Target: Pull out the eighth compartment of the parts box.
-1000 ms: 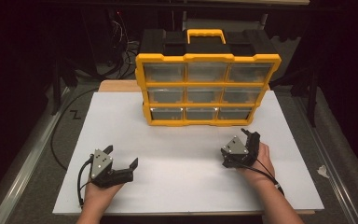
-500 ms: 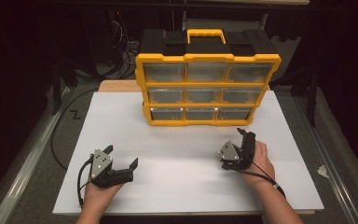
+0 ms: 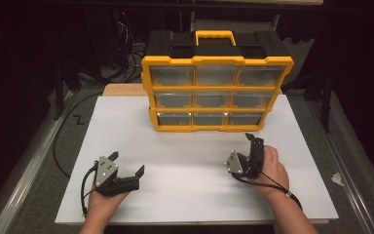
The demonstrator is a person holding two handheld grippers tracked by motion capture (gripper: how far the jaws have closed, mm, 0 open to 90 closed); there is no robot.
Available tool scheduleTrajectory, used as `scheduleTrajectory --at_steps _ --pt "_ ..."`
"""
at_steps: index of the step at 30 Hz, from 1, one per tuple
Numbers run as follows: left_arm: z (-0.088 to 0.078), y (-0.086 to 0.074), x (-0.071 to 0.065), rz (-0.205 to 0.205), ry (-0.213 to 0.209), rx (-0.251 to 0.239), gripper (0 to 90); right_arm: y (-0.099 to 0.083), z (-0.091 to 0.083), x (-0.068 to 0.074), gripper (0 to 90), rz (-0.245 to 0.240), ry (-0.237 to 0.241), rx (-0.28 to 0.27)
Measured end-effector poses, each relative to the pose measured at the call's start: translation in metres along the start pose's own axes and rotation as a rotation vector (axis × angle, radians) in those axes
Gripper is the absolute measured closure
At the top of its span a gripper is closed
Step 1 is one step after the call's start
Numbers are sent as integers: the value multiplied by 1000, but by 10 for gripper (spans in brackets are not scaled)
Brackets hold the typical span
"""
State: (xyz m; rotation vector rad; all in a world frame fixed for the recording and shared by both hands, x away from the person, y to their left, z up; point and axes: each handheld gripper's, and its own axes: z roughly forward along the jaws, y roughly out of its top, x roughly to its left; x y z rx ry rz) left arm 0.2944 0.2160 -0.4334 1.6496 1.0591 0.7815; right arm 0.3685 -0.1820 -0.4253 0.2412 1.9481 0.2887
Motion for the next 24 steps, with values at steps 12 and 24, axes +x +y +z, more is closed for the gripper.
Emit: scheduleTrajectory --at_steps 12,24 --pt "0 0 0 2 2 4 8 4 -5 5 9 -148 -41 -15" --pt "0 0 0 5 3 4 8 11 -8 15 9 -261 -65 -34"
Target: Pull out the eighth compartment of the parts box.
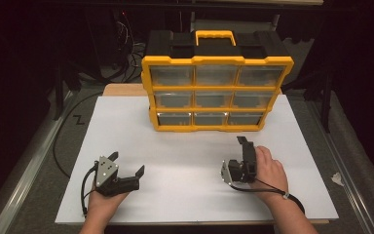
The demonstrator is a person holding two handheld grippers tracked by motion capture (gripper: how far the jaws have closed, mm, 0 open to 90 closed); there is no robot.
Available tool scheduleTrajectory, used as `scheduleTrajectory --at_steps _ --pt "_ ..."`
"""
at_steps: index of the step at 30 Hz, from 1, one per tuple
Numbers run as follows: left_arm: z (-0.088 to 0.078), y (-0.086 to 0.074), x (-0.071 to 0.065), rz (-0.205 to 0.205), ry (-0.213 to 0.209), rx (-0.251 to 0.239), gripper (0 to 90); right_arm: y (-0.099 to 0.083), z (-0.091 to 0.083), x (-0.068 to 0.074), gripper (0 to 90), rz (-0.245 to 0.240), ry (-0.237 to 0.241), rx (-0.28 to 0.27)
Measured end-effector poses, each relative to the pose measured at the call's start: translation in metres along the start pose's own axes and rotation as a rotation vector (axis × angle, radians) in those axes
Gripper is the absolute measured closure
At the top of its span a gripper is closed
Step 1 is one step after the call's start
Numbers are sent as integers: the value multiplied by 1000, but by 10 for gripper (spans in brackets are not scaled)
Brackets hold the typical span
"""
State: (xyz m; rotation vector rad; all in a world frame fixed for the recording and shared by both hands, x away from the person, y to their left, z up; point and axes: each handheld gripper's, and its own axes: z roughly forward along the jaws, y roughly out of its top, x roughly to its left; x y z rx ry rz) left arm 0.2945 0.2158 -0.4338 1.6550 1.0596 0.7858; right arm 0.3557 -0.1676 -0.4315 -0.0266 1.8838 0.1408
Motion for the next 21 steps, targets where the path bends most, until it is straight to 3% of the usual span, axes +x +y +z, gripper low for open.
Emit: scheduleTrajectory --at_steps 6,13,21 --pt "0 0 0 4 -5 -3 8 7 0 3 11 -42 -5 -9" --pt "1 0 1 14 1 2 3 15 3 8 28 -50 -15 3" --pt "1 1 -1 20 -12 8 3 23 11 8 136 -47 -51 -14"
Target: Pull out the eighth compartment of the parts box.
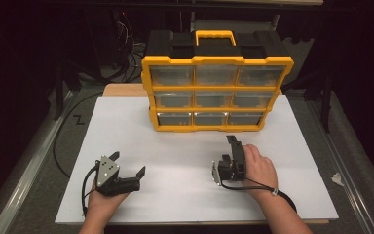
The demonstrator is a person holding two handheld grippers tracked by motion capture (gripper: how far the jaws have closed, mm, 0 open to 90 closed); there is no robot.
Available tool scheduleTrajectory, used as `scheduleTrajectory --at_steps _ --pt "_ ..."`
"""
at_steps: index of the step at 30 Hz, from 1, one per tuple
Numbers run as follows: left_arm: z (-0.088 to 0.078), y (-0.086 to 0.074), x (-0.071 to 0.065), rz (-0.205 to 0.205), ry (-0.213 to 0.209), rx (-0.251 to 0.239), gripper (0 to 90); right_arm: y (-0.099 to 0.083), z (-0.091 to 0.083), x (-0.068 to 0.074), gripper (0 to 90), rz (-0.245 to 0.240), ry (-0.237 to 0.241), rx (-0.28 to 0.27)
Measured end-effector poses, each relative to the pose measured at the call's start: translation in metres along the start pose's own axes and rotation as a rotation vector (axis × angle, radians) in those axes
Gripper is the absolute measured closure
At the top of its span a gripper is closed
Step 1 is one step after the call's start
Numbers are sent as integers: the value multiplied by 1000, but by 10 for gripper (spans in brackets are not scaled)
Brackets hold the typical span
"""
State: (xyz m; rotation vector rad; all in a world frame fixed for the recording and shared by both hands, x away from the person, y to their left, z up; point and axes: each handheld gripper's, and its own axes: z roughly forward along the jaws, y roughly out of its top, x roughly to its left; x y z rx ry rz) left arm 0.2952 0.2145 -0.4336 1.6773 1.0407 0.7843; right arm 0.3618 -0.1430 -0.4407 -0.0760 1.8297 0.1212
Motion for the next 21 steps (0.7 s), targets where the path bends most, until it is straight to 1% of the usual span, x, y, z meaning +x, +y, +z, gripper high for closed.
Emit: scheduleTrajectory --at_steps 1,4,5,6,7,10,11,12,13,16,19,20,21 --pt "0 0 0 0 -1 1 3 3 2 0 165 -9 -9 -8" --pt "0 0 1 -1 1 0 3 5 4 1 187 -8 -6 3" --pt "0 0 1 -1 1 0 3 6 6 1 212 -12 -13 -2" --pt "0 0 1 0 2 0 3 6 6 1 212 -12 -13 -2" --pt "1 0 1 -3 -2 1 3 7 9 0 246 -15 -26 -7" --pt "1 0 0 -3 -6 1 3 9 11 -2 270 -10 -31 -1" --pt "1 0 0 3 -6 3 3 11 14 -6 288 -14 -43 1" --pt "1 0 0 3 -6 3 3 11 14 -6 288 -14 -43 1" --pt "1 0 0 6 -6 4 3 13 16 -8 312 -10 -52 0" --pt "1 0 0 7 -7 3 3 16 18 -11 326 -12 -60 -1" --pt "2 0 -1 11 -10 4 3 23 21 -18 356 -6 -79 3" --pt "2 0 -1 11 -10 4 3 23 21 -18 356 -6 -79 3" --pt "2 0 -1 11 -10 3 3 26 22 -22 373 4 -88 4"
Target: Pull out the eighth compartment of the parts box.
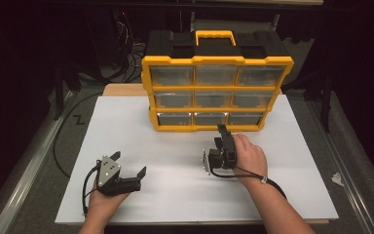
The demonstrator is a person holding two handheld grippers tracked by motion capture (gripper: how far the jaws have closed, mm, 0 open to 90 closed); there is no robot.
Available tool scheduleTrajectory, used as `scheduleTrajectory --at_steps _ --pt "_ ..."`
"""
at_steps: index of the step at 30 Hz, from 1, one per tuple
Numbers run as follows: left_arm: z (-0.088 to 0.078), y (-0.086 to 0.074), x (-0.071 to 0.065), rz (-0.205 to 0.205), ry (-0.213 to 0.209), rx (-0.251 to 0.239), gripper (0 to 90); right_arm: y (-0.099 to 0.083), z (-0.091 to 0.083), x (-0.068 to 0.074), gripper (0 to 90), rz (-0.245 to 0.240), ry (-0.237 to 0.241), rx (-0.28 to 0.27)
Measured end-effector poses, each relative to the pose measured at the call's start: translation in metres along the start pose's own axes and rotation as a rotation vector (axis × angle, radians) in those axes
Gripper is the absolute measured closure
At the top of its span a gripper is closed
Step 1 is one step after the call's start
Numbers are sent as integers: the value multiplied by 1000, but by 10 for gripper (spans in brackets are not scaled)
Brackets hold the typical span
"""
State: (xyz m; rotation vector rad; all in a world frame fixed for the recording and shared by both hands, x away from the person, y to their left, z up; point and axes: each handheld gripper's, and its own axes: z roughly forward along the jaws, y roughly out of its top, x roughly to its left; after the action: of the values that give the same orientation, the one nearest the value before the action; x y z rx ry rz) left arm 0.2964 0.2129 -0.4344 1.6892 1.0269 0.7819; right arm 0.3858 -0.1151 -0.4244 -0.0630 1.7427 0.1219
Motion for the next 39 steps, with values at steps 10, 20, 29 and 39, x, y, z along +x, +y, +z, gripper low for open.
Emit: scheduleTrajectory --at_steps 10,20,29,39 --pt "-1 0 0 0 -4 0 3 10 12 -11 450 4 -35 -3" --pt "-1 0 1 -3 -7 -2 3 14 31 -15 517 -17 -29 6" --pt "0 0 1 -2 -6 -3 3 16 49 -14 577 -19 -16 26" --pt "0 0 2 -4 -9 -1 3 18 58 -9 653 -2 -40 20"
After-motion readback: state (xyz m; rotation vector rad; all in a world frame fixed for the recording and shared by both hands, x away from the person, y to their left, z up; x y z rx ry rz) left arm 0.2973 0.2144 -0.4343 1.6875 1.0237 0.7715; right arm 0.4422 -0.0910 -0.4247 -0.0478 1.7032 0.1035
